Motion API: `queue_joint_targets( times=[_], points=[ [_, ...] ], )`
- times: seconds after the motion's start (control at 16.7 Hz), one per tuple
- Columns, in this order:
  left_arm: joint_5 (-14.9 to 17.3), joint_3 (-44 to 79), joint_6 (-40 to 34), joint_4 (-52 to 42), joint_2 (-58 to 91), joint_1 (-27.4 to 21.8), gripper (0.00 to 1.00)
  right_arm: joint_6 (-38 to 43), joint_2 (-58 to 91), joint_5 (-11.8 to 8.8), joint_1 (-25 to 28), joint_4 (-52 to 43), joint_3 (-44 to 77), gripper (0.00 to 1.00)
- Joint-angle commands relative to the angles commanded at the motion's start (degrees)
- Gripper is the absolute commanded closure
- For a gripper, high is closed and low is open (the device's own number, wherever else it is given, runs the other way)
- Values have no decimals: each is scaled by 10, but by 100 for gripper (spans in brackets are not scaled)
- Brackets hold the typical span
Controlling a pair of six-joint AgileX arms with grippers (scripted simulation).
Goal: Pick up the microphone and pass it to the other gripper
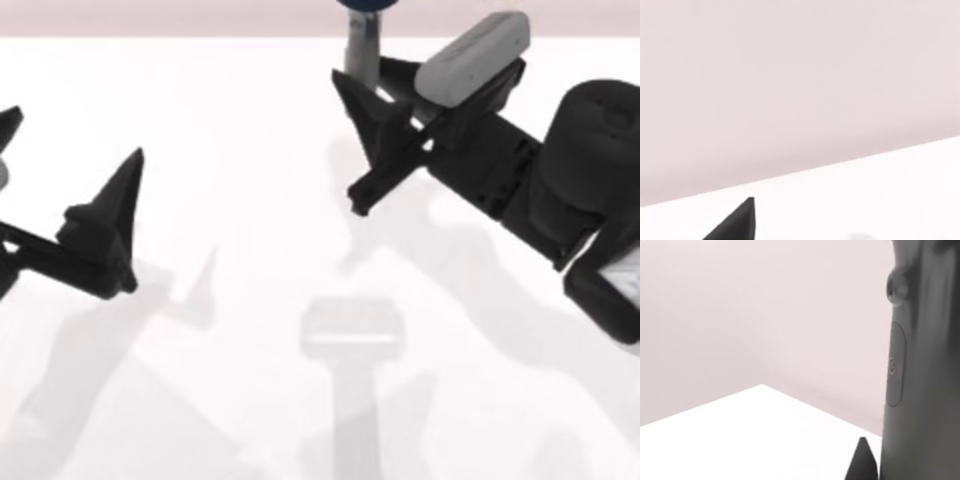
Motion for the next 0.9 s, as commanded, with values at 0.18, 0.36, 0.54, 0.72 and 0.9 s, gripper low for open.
queue_joint_targets(
  times=[0.18, 0.36, 0.54, 0.72, 0.9],
  points=[
    [22, 75, 1, 51, 130, -64, 0, 0, 0, 0, 0, 0, 0, 100],
    [39, 130, 3, 88, 230, -113, 0, 0, 0, 0, 0, 0, 0, 100],
    [48, 157, 3, 106, 281, -139, 0, 0, 0, 0, 0, 0, 0, 100],
    [49, 160, 3, 108, 286, -142, 0, 0, 0, 0, 0, 0, 0, 100],
    [48, 159, 3, 108, 286, -140, 0, 0, 0, 0, 0, 0, 0, 100]
  ],
)
